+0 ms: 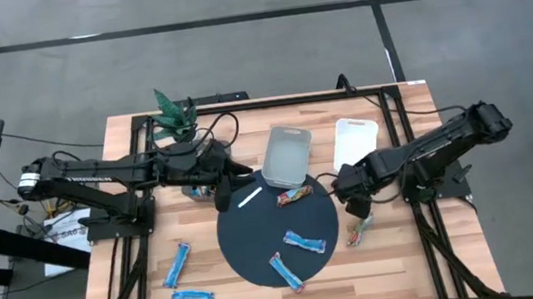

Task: Pick and place Granola Bars by type
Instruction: Put the red granola bar into the white bin

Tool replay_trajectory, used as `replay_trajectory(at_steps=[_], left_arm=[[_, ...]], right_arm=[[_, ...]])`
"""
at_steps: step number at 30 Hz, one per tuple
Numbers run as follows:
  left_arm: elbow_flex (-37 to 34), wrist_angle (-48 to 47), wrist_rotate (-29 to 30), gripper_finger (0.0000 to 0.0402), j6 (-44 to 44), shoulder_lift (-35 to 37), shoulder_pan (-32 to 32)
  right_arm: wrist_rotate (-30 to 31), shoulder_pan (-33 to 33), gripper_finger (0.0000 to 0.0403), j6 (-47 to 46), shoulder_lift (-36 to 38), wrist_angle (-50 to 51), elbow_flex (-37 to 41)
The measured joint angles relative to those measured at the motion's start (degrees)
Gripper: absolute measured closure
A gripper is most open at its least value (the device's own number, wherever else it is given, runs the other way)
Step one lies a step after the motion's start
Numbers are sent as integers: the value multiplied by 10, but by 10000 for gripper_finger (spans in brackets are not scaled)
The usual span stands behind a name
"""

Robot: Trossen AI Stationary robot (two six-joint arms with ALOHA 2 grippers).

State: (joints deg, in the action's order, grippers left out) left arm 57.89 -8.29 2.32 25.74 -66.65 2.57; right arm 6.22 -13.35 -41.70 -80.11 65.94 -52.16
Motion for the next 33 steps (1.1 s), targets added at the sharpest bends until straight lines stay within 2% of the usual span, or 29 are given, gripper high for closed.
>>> replay_trajectory(at_steps=[6, 12, 19, 27, 33], left_arm=[[0, 0, 0, 262, -7, 0, 0], [0, 0, 0, 262, -11, 0, 0], [0, 0, 0, 262, -11, 0, 0], [0, 0, -5, 262, -10, 0, 0], [0, 1, -5, 262, -7, 0, 0]], right_arm=[[16, -25, 178, -27, -53, -13, 0], [48, -30, 184, -34, -112, -18, 0], [80, -2, 193, -32, -164, -19, 0], [74, 26, 194, 37, -187, -70, 7], [64, 37, 204, 41, -178, -84, 27]])
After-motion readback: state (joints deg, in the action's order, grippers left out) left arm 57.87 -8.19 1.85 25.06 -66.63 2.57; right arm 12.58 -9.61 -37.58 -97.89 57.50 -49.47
